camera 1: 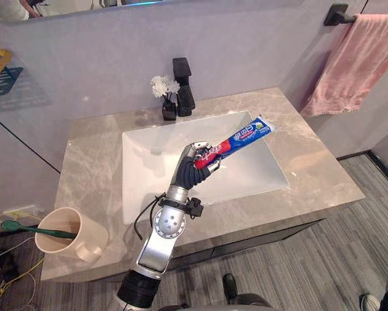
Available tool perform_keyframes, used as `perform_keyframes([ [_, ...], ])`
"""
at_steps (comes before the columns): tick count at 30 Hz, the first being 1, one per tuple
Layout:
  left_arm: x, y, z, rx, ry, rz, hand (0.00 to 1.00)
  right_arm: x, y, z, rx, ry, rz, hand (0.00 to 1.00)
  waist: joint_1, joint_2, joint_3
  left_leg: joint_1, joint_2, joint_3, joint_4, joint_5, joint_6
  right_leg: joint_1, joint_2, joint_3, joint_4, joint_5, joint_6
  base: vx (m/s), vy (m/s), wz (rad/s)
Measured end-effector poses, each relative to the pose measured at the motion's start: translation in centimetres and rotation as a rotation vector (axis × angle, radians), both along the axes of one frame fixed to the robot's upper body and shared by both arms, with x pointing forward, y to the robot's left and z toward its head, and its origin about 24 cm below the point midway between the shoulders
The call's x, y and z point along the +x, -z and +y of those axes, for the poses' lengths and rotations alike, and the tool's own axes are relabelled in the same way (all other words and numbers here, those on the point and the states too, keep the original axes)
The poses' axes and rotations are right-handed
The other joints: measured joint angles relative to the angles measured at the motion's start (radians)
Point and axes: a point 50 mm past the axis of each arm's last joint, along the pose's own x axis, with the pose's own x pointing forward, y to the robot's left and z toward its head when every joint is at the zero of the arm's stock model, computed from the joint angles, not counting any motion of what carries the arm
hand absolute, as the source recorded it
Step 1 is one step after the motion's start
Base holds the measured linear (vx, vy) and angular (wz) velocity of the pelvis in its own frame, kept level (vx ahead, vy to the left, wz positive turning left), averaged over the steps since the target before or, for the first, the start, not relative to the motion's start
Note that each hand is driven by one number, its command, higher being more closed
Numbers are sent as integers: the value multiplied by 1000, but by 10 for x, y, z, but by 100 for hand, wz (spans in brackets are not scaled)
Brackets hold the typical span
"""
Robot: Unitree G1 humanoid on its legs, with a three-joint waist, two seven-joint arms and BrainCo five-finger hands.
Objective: Organize washtable
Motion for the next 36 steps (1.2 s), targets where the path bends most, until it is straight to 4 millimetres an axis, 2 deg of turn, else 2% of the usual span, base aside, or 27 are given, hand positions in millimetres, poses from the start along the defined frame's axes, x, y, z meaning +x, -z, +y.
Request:
perform_keyframes([
  [7,-6,0,-2,0,25,0,100,27,11,43,9,-300,54,0,5,2,-2,-11,-15,-46,2,5,8,14,-14,-37,-18,9,4,-19,25,16],
  [9,-6,0,-3,-16,38,6,100,33,19,59,56,-409,70,0,5,7,-5,-11,-16,-56,6,5,9,25,-19,-49,-27,14,4,-7,20,14],
  [14,-7,-3,-5,-26,44,-8,100,46,47,115,192,-677,135,0,12,17,-13,-17,-20,-69,16,8,12,29,-23,-62,-27,15,3,-22,12,8],
  [17,-7,-5,-5,-31,37,-19,100,47,53,131,246,-775,143,0,25,17,-14,-17,-22,-83,16,12,18,36,-26,-76,-28,16,2,-32,3,14],
  [24,-7,-12,-2,-55,3,-53,100,49,65,158,313,-924,188,0,25,17,-14,-22,-32,-92,18,16,23,36,-32,-82,-32,21,2,-37,13,4],
  [28,-5,-17,-3,-57,7,-74,100,50,72,161,349,-940,205,0,26,17,-14,-26,-33,-92,19,18,26,32,-36,-82,-32,24,5,0,0,0],
  [32,-3,-23,-4,-65,2,-98,100,50,75,174,362,-1000,231,0,26,14,-18,-36,-36,-90,21,19,27,23,-39,-81,-30,28,6,0,0,0],
  [36,-3,-23,-5,-67,3,-99,100,49,76,180,402,-1023,221,0,27,12,-19,-36,-36,-90,21,19,27,22,-39,-81,-29,29,5,0,0,0],
])
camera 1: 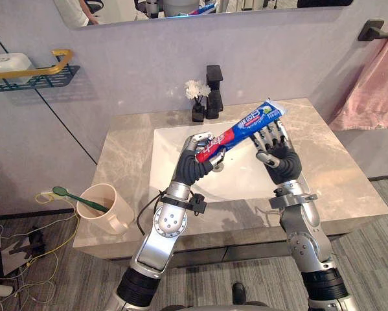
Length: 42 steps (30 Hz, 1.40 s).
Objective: Organize washtable
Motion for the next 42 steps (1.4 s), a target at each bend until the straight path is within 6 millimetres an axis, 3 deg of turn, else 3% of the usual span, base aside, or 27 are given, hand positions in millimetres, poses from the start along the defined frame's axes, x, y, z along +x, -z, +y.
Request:
perform_keyframes([
  [8,-2,2,-7,4,29,6,100,0,0,12,33,-43,6,0,3,-3,-2,-3,0,0,0,1,2,-2,0,0,-4,2,0,0,0,0],
  [13,-1,10,-11,16,38,40,100,4,-11,19,64,-68,-29,0,7,-4,-2,-4,0,0,1,2,2,-3,0,0,-4,3,0,0,0,0],
  [16,-2,13,-16,11,64,58,100,6,-15,21,91,-63,-32,0,23,-17,-12,-17,0,0,1,4,2,-16,0,0,-4,5,0,0,0,0],
  [17,-3,13,-18,5,75,61,100,7,-18,22,101,-65,-39,100,23,-23,-15,-21,-1,-1,0,8,2,-21,0,-1,-3,7,1,-5,-1,4],
  [32,-7,29,-28,-11,119,116,100,13,-31,33,128,-79,-66,100,27,-47,-23,-26,-17,-5,-12,28,9,-29,-18,-3,-4,15,10,-19,9,1],
  [42,-7,31,-26,-14,100,120,100,14,-35,39,141,-96,-81,100,26,-48,-24,-29,-17,-6,-12,29,7,-31,-18,-4,0,19,8,0,0,0],
])
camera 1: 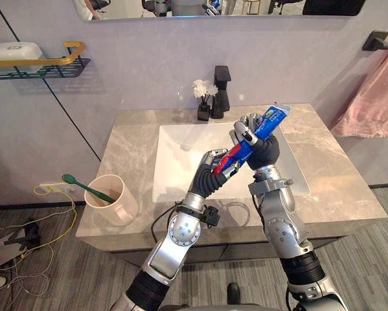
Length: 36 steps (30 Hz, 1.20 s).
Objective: Organize washtable
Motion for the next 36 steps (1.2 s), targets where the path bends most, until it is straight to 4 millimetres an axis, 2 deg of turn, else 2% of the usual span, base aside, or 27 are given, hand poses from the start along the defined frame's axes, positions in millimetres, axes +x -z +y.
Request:
perform_keyframes([
  [4,0,0,1,-2,-5,-1,100,0,0,1,6,-3,2,100,0,0,0,11,0,-2,0,0,0,12,0,-2,-1,0,0,-9,2,0],
  [5,0,-1,2,-3,-7,-3,0,1,0,2,8,-6,0,100,0,0,0,14,0,-2,-1,0,0,14,0,-2,-4,0,0,-38,9,0],
  [13,-4,-7,8,-24,-32,-13,0,0,-4,5,26,-19,-27,100,-1,0,0,12,2,-2,0,1,-2,13,1,-6,-4,0,0,0,0,0],
  [23,-9,-29,18,-48,-52,-107,0,-7,-17,9,77,-43,-116,100,0,0,0,12,1,-6,1,1,-2,17,-2,-16,-3,0,0,0,0,1],
  [29,-16,-44,33,-32,-90,-192,0,-12,-23,11,77,-69,-165,100,-2,1,0,14,3,-6,2,2,-2,22,-3,-21,-3,-3,-4,0,0,0],
  [31,-24,-66,50,-97,-161,-291,0,-9,-14,3,60,-28,-125,100,-1,0,0,15,4,-6,2,2,-3,23,-3,-22,-3,-4,-4,0,0,0],
  [33,-46,-101,77,-193,-262,-514,0,-4,10,-13,32,47,-8,100,3,2,1,19,4,-10,0,2,-3,28,-3,-25,-3,-6,-5,-1,5,4],
  [36,-58,-111,90,-203,-312,-612,0,-3,18,-26,22,97,33,100,7,3,1,32,3,-10,-12,3,-4,35,-2,-25,-4,-9,-5,0,0,0],
])
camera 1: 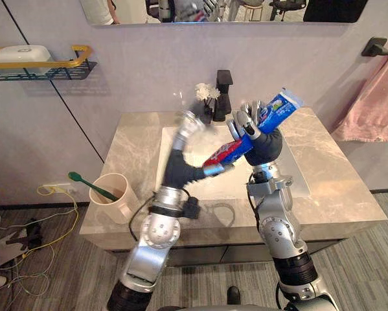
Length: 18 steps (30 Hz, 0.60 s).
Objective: Organize washtable
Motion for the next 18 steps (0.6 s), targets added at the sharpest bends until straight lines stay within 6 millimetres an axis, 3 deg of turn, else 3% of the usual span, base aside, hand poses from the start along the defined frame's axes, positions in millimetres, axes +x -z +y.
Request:
perform_keyframes([
  [3,0,2,5,17,-27,14,0,0,0,-2,-8,6,-2,100,-2,1,0,0,0,1,-1,0,0,0,0,1,0,0,0,0,0,0],
  [10,-8,13,47,-26,-254,67,0,-3,-11,-10,-3,33,-52,100,8,2,0,1,0,1,-4,0,0,-2,1,2,0,0,0,0,0,0],
  [13,-22,17,76,-58,-411,89,0,-6,-18,-19,0,68,-87,100,19,2,0,2,0,1,-7,0,0,-2,1,2,0,-1,0,0,0,0],
  [15,-39,27,102,-119,-559,133,0,-8,-15,-27,5,104,-76,100,27,2,0,1,0,1,-9,0,0,-2,1,1,0,-2,0,0,0,0],
  [16,-39,27,103,-121,-563,134,0,-8,-15,-28,5,105,-75,100,27,2,0,1,0,1,-9,0,0,-2,1,1,0,-2,0,-35,10,-1],
  [18,-57,44,131,-202,-718,203,0,-15,-6,-41,9,161,-44,100,50,4,0,-2,0,0,-20,0,0,0,0,-2,0,-7,0,-30,10,6],
])
